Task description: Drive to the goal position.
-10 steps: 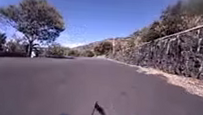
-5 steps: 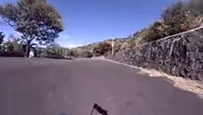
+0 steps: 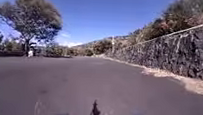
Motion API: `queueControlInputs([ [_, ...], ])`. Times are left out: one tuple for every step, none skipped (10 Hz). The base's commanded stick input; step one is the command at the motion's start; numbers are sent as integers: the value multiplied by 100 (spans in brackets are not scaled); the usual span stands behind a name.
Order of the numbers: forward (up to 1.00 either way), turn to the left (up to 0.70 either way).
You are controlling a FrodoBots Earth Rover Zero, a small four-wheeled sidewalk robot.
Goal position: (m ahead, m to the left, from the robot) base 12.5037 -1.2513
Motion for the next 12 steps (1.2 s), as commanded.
queueControlInputs([
  [70, 0],
  [70, 0],
  [70, 0],
  [70, 0],
  [70, 0],
  [70, 0],
  [70, 0],
  [70, 0],
  [70, 0],
  [70, 0],
  [70, 0],
  [70, 0],
])
